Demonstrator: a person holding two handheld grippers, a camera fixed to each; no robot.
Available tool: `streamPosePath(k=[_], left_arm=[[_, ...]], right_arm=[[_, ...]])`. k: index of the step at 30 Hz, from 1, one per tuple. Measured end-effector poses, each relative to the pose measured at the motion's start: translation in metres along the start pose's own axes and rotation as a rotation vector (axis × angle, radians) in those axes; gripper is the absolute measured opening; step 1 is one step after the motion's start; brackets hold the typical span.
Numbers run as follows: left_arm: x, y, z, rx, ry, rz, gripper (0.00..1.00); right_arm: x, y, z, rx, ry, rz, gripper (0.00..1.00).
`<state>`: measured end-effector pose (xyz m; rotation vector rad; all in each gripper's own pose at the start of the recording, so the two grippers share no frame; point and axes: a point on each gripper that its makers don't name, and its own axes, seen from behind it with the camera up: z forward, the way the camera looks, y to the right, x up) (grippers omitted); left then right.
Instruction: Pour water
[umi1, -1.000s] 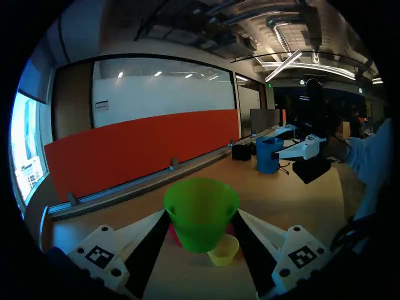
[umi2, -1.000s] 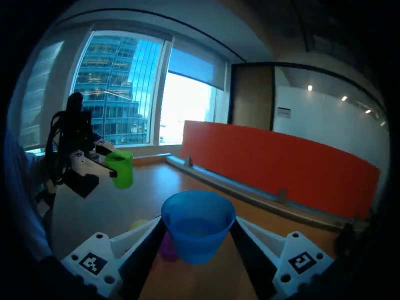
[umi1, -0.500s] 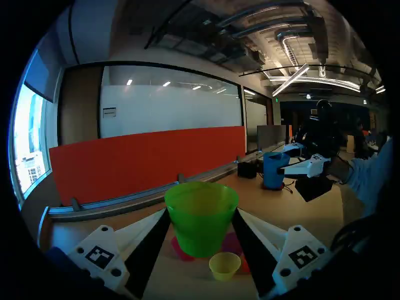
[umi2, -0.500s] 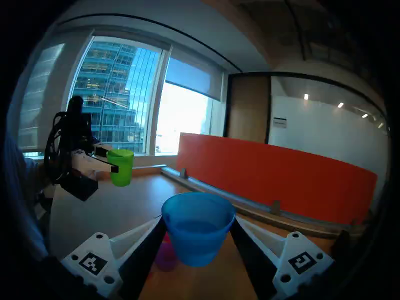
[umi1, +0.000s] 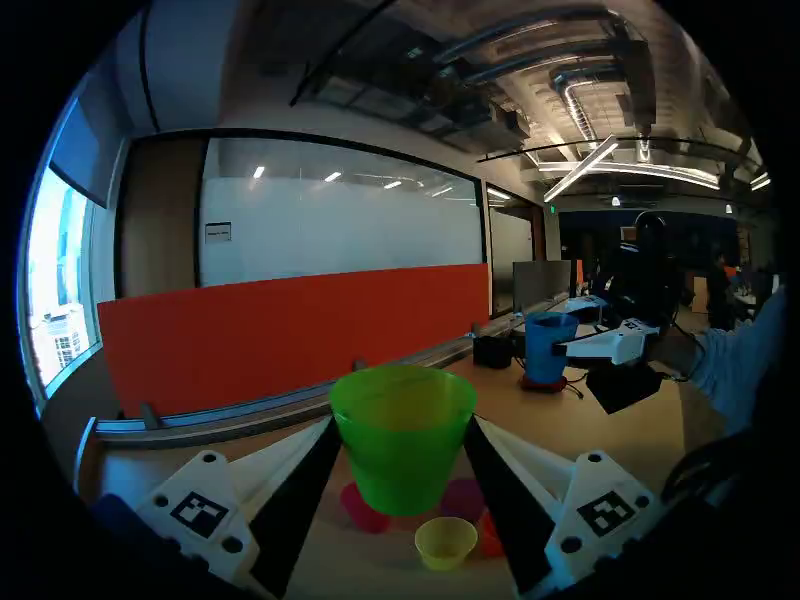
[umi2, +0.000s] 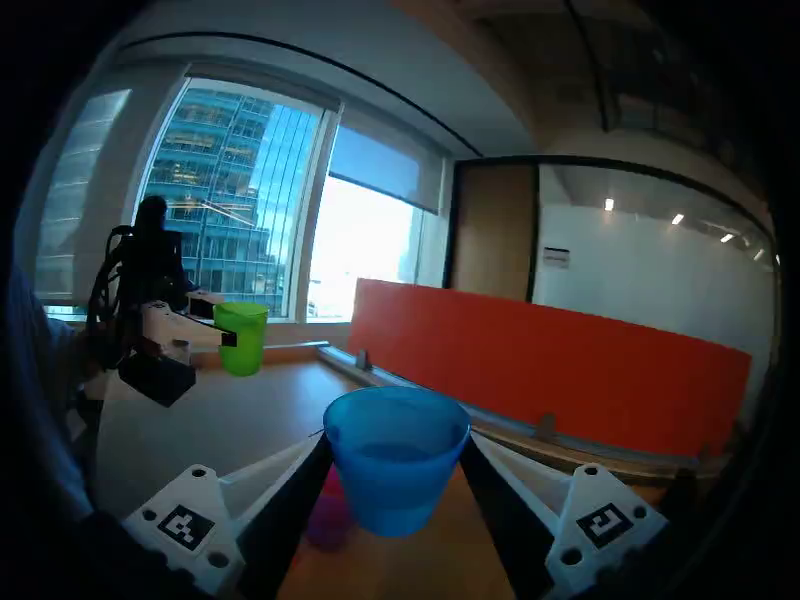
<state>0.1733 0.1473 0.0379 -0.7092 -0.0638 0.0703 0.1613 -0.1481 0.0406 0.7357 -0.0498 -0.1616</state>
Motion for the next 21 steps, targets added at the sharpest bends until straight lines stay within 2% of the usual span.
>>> streamPosePath(k=[10, 21], left_arm=[[-0.002, 0.004, 0.001, -0.016, -0.003, 0.006, 0.85], [-0.011, 0.018, 0.008, -0.053, -0.009, 0.012, 0.85]], right_arm=[[0.003, -0.004, 0.0, 0.016, 0.0, -0.004, 0.9], [0.017, -0.008, 0.006, 0.042, 0.013, -0.048, 0.9]])
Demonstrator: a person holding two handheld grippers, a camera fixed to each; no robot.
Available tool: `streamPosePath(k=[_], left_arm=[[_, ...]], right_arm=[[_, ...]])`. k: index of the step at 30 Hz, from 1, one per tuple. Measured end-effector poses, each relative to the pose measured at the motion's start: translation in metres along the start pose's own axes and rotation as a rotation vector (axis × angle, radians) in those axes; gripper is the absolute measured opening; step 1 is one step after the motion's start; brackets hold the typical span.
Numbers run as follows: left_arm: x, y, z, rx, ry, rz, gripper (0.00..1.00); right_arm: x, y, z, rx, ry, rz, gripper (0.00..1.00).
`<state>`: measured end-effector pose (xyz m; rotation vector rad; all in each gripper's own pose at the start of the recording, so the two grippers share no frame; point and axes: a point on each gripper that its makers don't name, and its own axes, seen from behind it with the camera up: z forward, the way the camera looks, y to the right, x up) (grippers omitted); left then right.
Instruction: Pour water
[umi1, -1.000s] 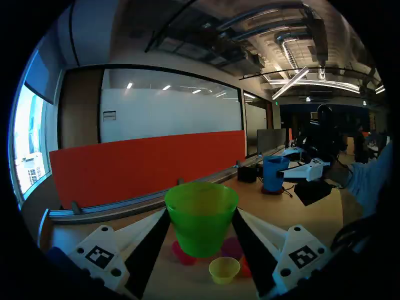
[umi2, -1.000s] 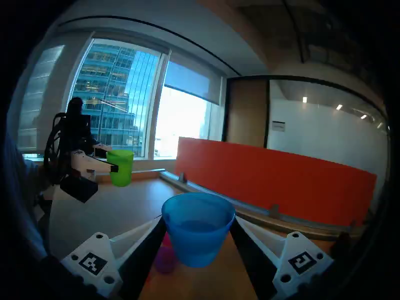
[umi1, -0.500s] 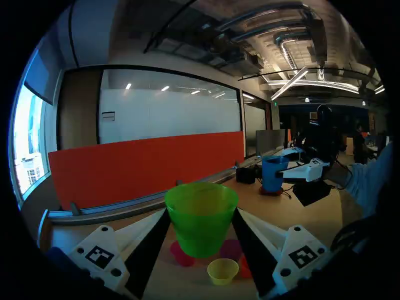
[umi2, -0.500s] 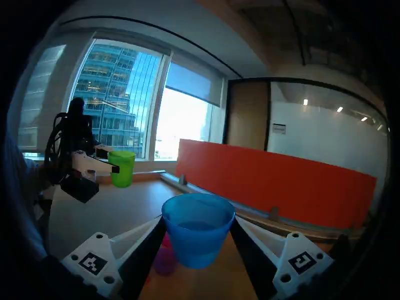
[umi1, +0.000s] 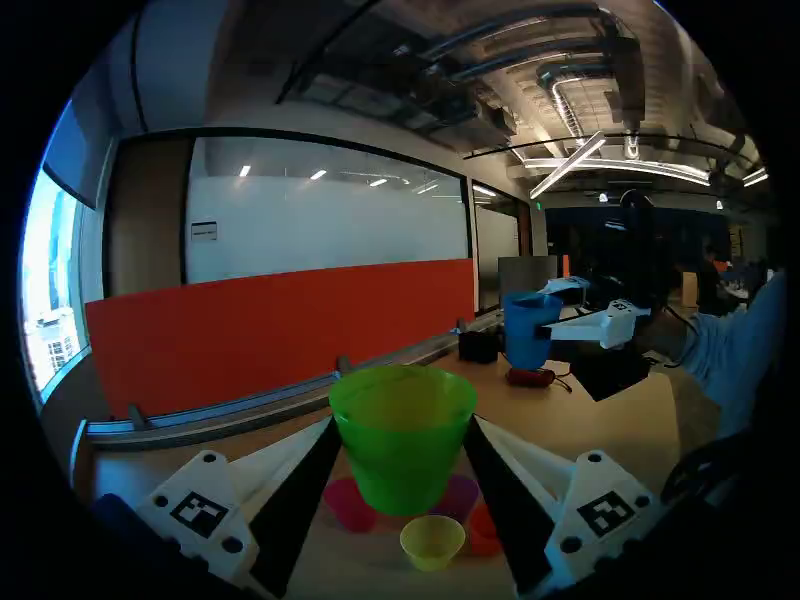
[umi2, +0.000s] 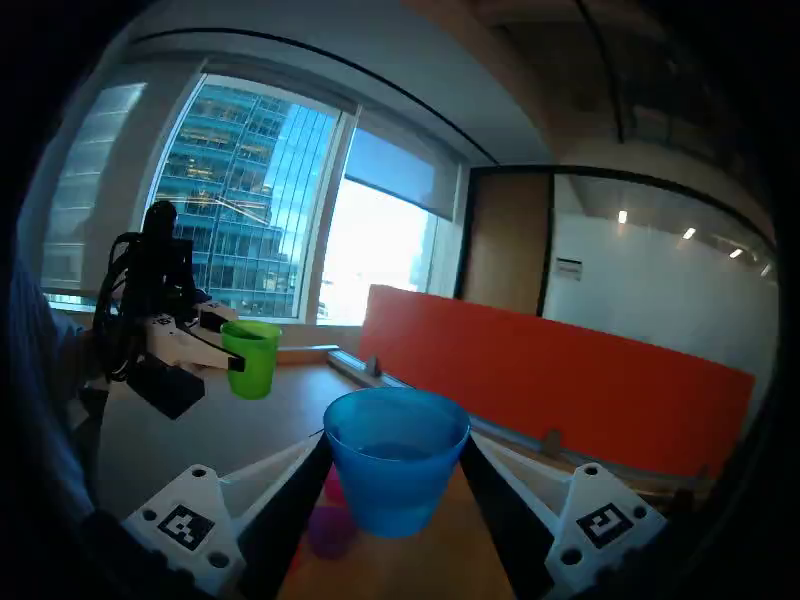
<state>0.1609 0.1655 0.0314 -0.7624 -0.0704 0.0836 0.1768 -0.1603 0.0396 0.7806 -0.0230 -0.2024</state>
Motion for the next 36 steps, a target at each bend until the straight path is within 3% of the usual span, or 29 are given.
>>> streamPosePath(k=[9, 36], left_arm=[[-0.007, 0.009, 0.006, -0.023, -0.006, 0.001, 0.85], [-0.008, 0.043, 0.025, -0.105, 0.003, -0.003, 0.85]], right_arm=[[0.014, -0.002, 0.009, 0.02, 0.008, -0.064, 0.89], [0.071, -0.01, 0.046, 0.061, 0.028, -0.432, 0.9]])
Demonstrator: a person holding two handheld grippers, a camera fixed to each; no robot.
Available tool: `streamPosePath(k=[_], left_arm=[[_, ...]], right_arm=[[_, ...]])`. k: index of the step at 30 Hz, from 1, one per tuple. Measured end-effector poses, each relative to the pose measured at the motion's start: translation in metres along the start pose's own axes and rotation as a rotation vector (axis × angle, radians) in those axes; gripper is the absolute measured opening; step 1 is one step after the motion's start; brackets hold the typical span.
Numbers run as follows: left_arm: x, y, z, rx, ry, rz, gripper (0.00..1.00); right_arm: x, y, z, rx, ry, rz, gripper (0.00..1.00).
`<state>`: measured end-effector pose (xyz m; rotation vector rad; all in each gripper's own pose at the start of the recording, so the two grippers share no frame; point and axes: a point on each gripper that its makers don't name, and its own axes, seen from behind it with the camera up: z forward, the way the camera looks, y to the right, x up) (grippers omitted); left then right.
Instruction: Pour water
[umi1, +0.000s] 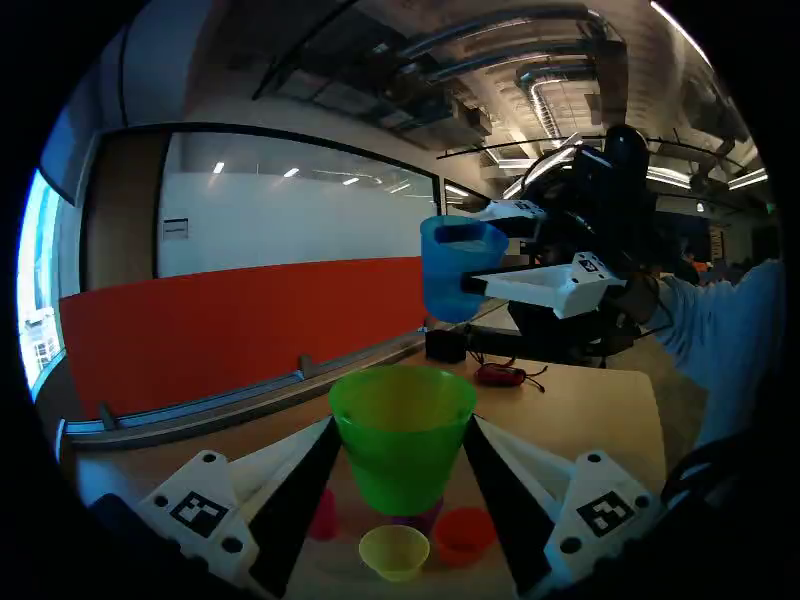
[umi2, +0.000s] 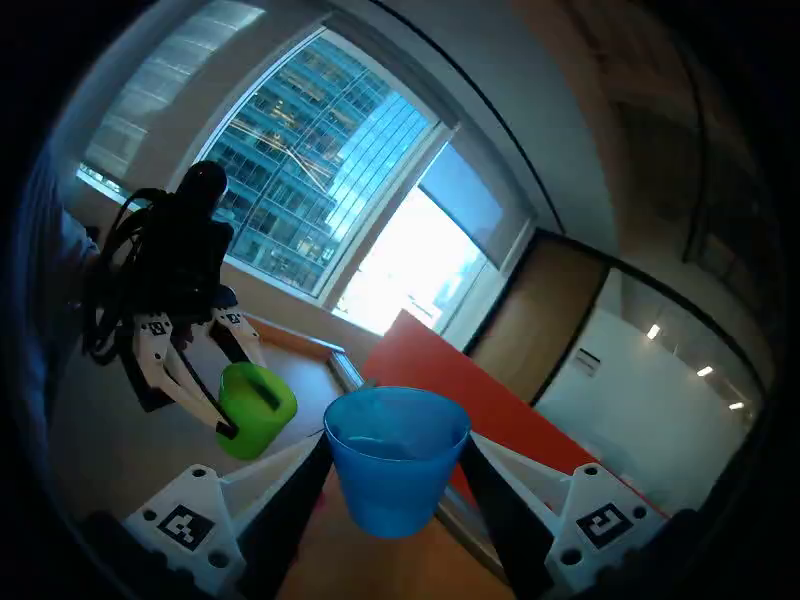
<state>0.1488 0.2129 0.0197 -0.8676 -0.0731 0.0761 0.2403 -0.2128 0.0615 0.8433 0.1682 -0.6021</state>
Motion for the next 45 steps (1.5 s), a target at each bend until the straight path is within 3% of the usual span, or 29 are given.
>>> streamPosePath(k=[14, 32, 45], left_arm=[[-0.001, 0.008, 0.01, -0.026, 0.001, -0.003, 0.85], [-0.003, 0.02, 0.019, -0.065, 0.005, -0.008, 0.85], [-0.004, 0.024, 0.02, -0.076, 0.002, -0.003, 0.84]], right_arm=[[0.018, 0.019, 0.02, -0.008, 0.002, -0.191, 0.9], [0.029, 0.024, 0.041, -0.005, -0.012, -0.465, 0.89], [0.037, 0.033, 0.05, -0.028, -0.016, -0.598, 0.89]])
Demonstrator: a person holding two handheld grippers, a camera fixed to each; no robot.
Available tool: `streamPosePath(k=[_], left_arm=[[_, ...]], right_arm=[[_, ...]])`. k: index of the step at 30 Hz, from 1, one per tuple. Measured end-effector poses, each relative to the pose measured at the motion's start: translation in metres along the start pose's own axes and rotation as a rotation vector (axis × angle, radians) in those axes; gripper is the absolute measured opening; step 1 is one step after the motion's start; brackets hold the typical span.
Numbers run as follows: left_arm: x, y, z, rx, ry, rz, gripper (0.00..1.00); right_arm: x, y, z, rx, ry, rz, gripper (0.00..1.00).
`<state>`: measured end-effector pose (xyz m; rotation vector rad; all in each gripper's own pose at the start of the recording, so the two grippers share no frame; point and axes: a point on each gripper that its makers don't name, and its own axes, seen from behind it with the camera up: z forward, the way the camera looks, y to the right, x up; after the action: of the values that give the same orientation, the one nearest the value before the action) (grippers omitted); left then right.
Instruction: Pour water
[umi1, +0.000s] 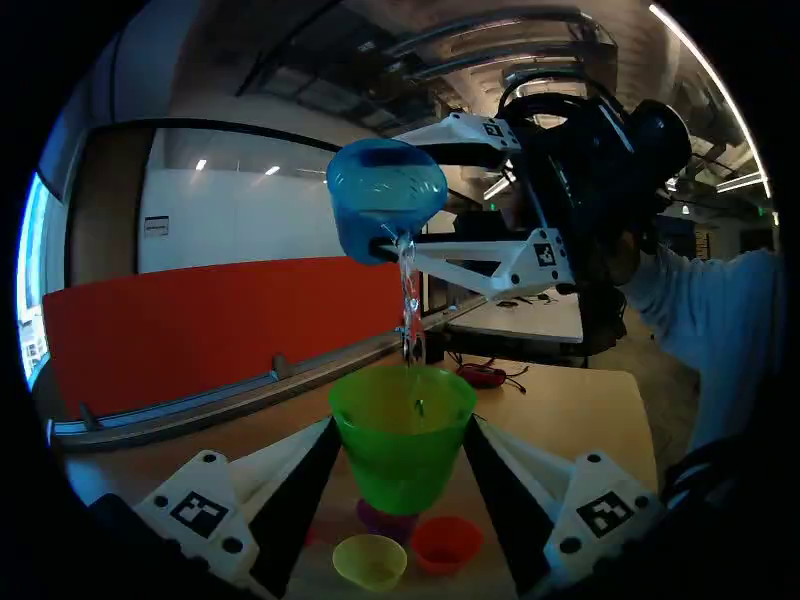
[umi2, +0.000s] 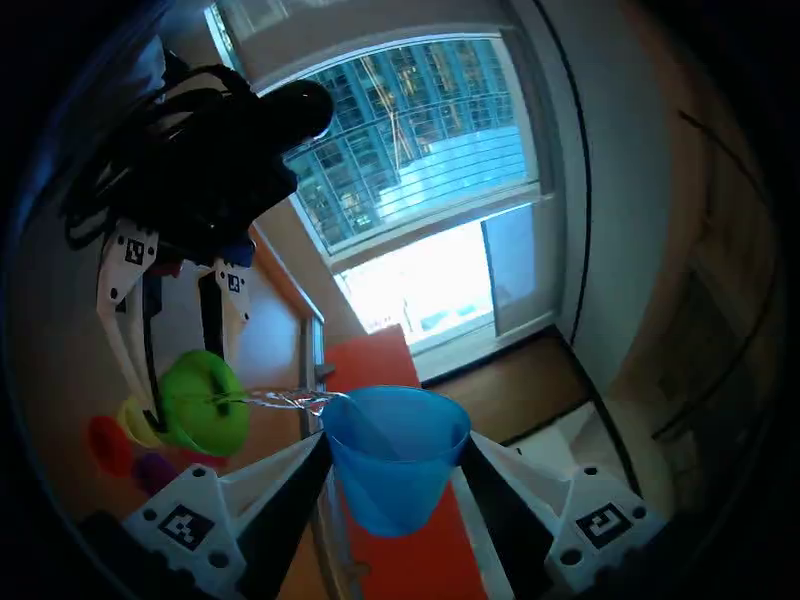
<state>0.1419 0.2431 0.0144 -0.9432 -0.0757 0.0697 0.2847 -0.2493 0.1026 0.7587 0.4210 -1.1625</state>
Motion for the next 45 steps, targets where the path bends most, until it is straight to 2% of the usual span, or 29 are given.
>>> streamPosePath(k=[23, 45], left_arm=[[0.001, 0.004, 0.002, -0.012, 0.005, 0.023, 0.84], [0.003, 0.004, 0.001, -0.014, 0.012, 0.021, 0.84]], right_arm=[[-0.002, 0.021, 0.006, -0.04, -0.011, -0.148, 0.89], [0.006, 0.035, 0.007, -0.064, -0.007, -0.253, 0.89]])
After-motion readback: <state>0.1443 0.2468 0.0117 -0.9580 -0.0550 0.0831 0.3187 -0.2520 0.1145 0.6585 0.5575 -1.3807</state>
